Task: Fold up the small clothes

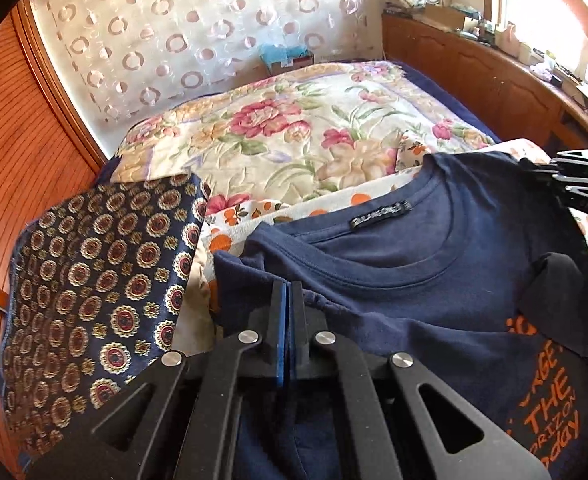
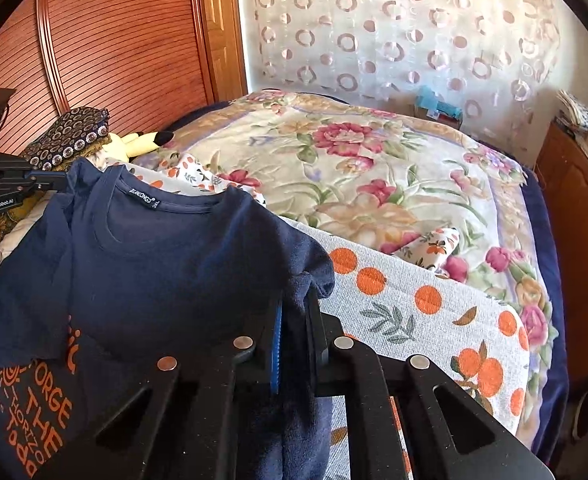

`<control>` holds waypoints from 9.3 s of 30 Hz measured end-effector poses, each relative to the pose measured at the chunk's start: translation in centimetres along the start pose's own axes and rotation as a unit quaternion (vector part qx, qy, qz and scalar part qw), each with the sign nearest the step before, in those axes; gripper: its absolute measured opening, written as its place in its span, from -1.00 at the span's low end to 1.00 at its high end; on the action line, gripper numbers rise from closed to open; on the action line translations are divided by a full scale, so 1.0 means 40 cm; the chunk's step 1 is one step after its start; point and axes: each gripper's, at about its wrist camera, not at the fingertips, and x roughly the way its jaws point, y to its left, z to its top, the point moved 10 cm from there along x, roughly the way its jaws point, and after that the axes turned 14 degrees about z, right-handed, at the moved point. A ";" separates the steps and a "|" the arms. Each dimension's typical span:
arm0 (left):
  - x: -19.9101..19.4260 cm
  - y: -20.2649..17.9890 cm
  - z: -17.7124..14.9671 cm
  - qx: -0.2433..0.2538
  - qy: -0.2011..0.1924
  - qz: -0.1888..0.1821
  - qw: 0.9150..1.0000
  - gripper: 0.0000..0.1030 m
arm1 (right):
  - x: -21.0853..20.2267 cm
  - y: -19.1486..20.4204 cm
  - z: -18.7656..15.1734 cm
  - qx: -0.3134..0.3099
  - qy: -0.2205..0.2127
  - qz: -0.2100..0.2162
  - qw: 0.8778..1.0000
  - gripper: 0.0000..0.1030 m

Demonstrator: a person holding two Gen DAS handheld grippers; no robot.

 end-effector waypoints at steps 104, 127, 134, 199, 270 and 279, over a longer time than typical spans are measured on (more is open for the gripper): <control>-0.610 0.047 -0.715 -0.085 -0.075 -0.078 0.990 -0.21 | -0.615 0.524 -0.615 0.041 0.025 0.006 0.999 -0.83; -0.463 0.071 -0.669 -0.135 -0.050 -0.080 0.986 0.48 | -0.664 0.513 -0.574 0.029 -0.024 -0.045 0.998 -0.06; -0.406 0.084 -0.590 -0.119 -0.060 -0.066 0.989 0.48 | -0.594 0.426 -0.528 0.053 -0.044 -0.059 0.996 -0.06; -0.877 0.196 -0.263 -0.113 -0.298 -0.118 0.941 -0.82 | -1.020 0.562 -0.292 -0.049 -0.251 -0.100 0.961 -0.78; -0.359 -0.116 -0.494 -0.064 -0.074 -0.102 0.990 0.39 | -0.761 0.270 -0.633 0.113 -0.014 -0.122 0.986 -0.96; -0.319 -0.084 -0.459 -0.087 -0.046 -0.107 0.989 0.22 | -0.726 0.274 -0.562 0.120 -0.068 -0.121 0.983 -0.24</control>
